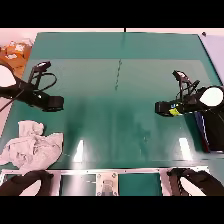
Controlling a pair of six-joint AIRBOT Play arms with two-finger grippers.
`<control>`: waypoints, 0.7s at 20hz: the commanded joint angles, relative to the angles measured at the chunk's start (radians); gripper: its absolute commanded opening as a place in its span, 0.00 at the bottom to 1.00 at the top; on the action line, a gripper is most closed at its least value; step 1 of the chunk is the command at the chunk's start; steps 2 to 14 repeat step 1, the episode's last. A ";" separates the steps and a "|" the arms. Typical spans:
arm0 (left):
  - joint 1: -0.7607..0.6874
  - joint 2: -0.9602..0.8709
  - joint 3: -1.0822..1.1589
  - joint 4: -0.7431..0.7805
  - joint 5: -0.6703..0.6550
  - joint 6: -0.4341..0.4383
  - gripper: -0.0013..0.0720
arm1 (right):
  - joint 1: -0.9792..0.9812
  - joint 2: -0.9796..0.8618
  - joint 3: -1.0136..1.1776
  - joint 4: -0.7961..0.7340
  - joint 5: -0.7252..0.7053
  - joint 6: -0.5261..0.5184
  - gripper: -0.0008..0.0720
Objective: Fold the shirts.
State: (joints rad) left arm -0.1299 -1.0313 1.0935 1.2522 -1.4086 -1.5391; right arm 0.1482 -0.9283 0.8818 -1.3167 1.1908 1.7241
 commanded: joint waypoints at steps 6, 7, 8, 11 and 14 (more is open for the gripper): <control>0.000 0.003 -0.006 0.000 0.004 0.002 0.05 | 0.006 0.002 -0.002 0.000 -0.005 0.000 0.03; 0.000 0.003 -0.006 0.000 0.004 0.002 0.05 | 0.006 0.002 -0.002 0.000 -0.005 0.000 0.03; 0.000 0.003 -0.006 0.000 0.004 0.002 0.05 | 0.006 0.002 -0.002 0.000 -0.005 0.000 0.03; 0.000 0.003 -0.006 0.000 0.004 0.002 0.05 | 0.006 0.002 -0.002 0.000 -0.005 0.000 0.03; 0.000 0.003 -0.006 0.000 0.004 0.002 0.05 | 0.006 0.002 -0.002 0.000 -0.005 0.000 0.03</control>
